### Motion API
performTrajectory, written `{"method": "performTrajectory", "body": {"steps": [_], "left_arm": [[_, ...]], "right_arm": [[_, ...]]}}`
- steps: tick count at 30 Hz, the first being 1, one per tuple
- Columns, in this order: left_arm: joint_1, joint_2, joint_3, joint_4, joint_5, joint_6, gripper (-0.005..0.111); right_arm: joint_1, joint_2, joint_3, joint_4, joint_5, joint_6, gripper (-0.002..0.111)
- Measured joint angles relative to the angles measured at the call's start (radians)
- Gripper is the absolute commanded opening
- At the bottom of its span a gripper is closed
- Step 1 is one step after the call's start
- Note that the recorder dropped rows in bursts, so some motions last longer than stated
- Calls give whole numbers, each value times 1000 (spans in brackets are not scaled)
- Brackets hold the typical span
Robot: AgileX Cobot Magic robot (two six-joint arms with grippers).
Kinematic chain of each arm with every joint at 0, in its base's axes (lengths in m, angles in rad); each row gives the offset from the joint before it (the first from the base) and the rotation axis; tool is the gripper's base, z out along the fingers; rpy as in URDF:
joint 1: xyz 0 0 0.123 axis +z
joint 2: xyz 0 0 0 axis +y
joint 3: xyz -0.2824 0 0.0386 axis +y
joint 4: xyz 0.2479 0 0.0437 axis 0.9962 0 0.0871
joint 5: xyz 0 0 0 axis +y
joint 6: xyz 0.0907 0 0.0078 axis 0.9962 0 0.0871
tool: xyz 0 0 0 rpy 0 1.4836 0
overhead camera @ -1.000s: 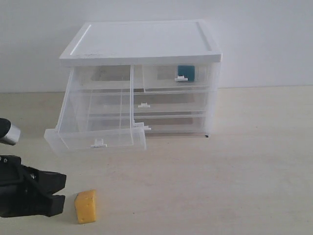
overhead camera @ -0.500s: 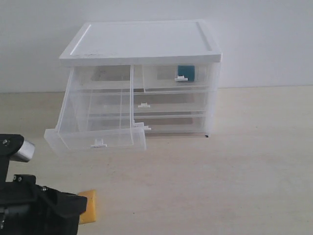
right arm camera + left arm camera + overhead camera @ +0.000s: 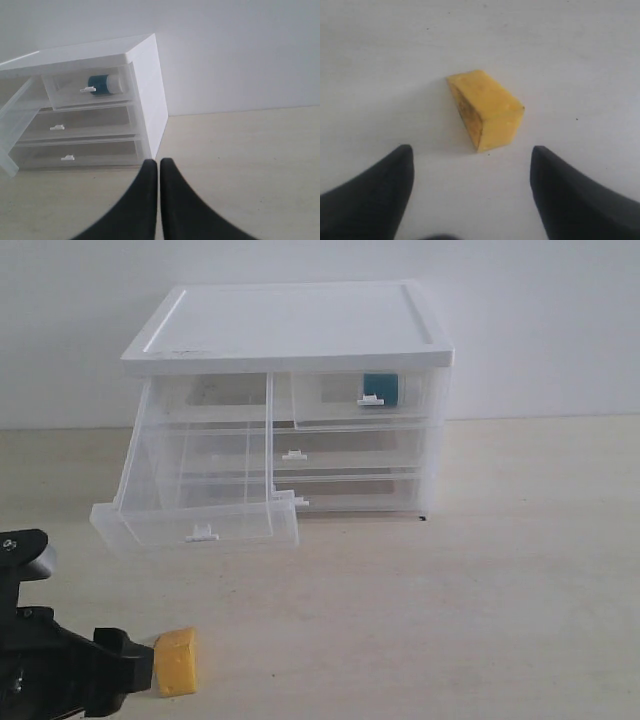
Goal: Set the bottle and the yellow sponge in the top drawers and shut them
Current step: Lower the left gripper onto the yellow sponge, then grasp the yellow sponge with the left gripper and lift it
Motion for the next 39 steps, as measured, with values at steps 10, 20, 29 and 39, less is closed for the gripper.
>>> {"method": "performTrajectory", "body": {"steps": [10,20,29,39], "left_arm": [[-5,123,-85,4,-40,-28,61],[-7,319,-189,6,-38,-28,61],[-7,352,-202,38,-10,-26,4],[-7,279,-150,54,-93,-19,4]], "right_arm": [[0,0,0,0,0,0,0],[0,0,0,0,0,0,0],[0,0,0,0,0,0,0],[0,0,0,0,0,0,0]]}}
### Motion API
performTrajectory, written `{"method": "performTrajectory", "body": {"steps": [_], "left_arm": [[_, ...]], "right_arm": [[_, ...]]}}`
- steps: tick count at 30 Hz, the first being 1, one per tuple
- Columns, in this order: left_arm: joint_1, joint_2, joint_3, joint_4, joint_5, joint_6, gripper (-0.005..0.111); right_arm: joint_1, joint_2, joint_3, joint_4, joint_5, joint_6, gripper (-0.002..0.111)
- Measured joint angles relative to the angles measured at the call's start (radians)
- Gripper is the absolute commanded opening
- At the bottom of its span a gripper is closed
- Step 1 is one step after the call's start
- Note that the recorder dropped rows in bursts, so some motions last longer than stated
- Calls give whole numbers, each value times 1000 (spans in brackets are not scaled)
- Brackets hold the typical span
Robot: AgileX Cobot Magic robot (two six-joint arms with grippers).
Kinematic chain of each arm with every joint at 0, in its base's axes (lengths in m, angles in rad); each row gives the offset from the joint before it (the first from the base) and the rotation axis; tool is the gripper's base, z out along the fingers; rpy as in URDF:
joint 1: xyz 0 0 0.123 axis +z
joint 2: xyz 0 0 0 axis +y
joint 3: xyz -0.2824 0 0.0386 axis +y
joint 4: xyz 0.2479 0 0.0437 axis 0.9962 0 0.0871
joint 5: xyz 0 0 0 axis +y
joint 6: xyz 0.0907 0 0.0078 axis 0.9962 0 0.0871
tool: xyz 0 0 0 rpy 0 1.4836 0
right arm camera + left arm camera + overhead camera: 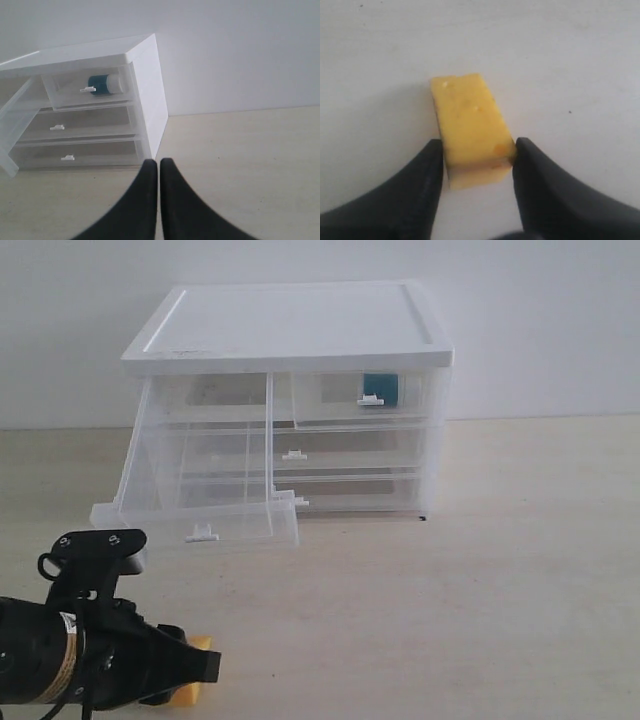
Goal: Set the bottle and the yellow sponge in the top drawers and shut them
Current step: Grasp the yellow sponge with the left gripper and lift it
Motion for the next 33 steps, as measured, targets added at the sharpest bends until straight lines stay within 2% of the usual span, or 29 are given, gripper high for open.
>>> {"method": "performTrajectory", "body": {"steps": [7,14,18,28,33], "left_arm": [[0,-134,70,26,-147,4,4],[0,-295,74,46,-323,5,4],[0,-395,75,55,-360,7,4],[0,-613,-9,144,-346,14,4],[-2,-654,-58,191,-194,20,4]], "right_arm": [[0,0,0,0,0,8,0],[0,0,0,0,0,8,0],[0,0,0,0,0,8,0],[0,0,0,0,0,8,0],[0,0,0,0,0,8,0]]}}
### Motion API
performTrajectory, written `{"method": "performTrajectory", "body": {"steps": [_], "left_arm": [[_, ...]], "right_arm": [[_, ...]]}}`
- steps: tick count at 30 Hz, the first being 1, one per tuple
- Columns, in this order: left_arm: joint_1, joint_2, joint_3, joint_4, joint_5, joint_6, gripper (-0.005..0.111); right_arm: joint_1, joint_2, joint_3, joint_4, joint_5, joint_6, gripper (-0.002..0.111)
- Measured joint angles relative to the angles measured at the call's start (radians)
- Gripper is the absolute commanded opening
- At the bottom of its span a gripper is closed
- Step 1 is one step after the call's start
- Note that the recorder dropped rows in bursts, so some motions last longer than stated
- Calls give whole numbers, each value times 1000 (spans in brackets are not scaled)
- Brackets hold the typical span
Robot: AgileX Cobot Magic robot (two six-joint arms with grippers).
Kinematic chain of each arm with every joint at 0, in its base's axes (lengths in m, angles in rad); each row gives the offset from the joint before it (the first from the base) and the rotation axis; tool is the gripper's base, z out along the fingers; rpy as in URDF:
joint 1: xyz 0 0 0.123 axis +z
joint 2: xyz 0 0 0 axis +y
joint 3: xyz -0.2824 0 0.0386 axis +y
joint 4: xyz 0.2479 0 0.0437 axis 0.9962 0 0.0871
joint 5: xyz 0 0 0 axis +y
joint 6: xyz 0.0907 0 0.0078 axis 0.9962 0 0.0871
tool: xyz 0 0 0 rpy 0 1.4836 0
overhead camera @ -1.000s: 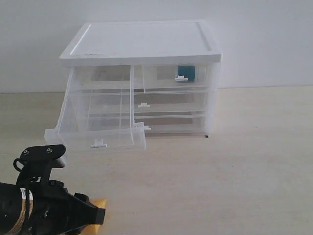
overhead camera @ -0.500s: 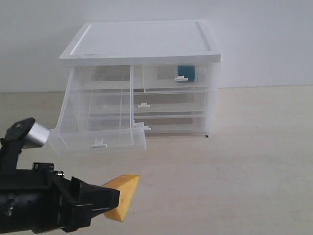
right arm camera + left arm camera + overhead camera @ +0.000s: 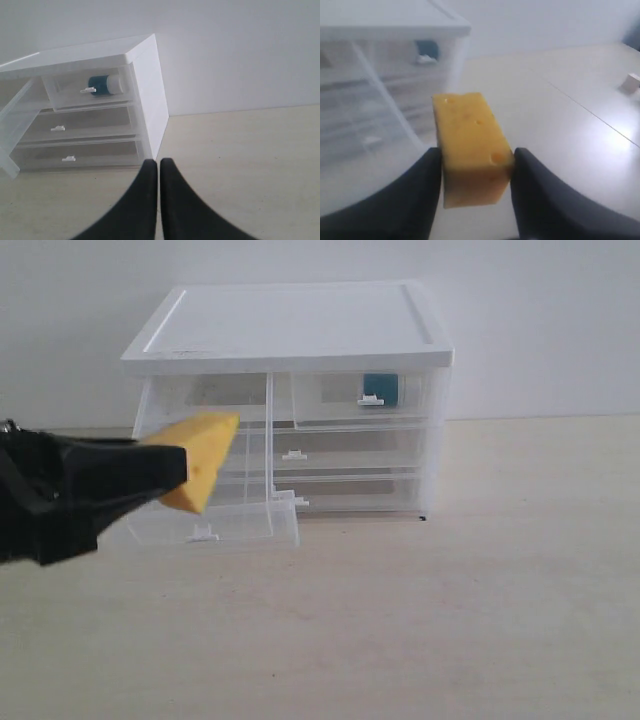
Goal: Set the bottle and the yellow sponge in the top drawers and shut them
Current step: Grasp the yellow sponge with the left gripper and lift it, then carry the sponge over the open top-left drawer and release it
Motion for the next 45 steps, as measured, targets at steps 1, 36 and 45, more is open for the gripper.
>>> {"method": "performTrajectory", "body": {"steps": [1,36,45], "left_arm": [[0,0,-9,2,53,2,4],[0,561,-302,111,432,23,4],[0,690,-347,116,471,0,7]], "right_arm": [[0,0,0,0,0,0,0],[0,0,0,0,0,0,0],[0,0,0,0,0,0,0]]}}
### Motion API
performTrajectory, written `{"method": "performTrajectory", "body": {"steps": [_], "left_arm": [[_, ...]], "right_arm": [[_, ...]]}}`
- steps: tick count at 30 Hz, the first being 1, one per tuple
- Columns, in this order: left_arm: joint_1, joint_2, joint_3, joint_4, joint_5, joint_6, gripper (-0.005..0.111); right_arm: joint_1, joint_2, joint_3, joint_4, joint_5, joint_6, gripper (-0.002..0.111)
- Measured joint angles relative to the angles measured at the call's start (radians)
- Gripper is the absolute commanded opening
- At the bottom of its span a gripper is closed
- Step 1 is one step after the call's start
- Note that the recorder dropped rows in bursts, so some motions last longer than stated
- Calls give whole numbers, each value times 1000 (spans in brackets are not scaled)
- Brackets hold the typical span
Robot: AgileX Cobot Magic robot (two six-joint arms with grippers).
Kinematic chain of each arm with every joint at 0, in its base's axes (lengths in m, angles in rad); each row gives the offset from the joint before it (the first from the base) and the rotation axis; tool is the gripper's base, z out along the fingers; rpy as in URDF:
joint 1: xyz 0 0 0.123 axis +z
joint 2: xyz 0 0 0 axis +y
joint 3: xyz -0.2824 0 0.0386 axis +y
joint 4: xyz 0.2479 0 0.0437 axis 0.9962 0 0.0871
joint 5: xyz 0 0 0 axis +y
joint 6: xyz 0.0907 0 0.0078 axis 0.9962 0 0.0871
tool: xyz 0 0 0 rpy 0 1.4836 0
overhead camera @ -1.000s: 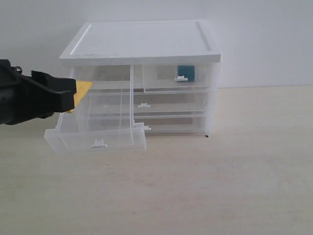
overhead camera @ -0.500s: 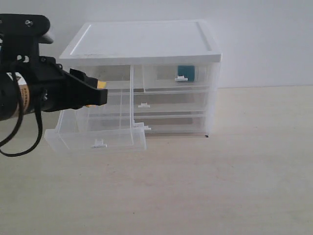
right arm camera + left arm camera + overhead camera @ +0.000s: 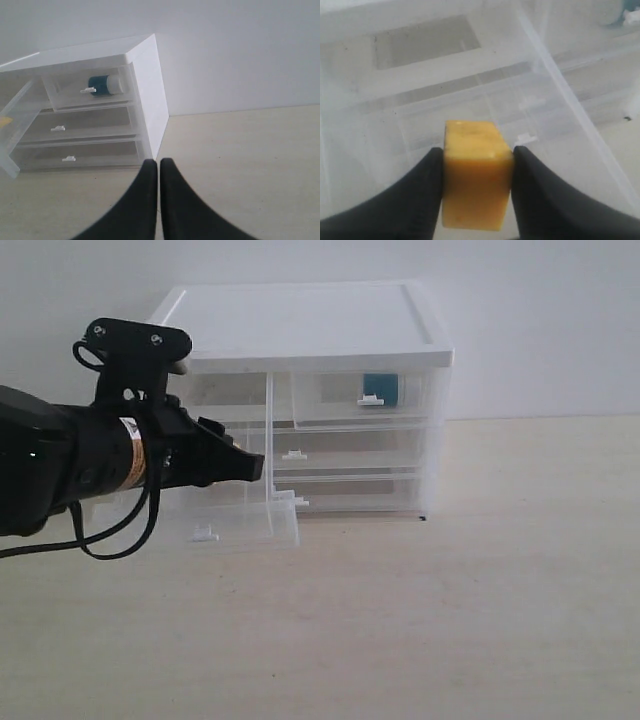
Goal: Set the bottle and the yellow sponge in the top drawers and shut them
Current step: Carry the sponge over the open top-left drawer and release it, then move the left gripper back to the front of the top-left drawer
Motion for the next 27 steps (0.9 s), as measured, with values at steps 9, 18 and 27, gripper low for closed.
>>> {"method": "performTrajectory", "body": {"steps": [9,18,27], "left_arm": [[0,35,-2,2,14,-2,61],[0,-42,-2,2,8,-2,54],[0,-232,58,-27,-146,31,4]], "right_arm": [[0,0,0,0,0,0,0],[0,0,0,0,0,0,0],[0,0,0,0,0,0,0]]}}
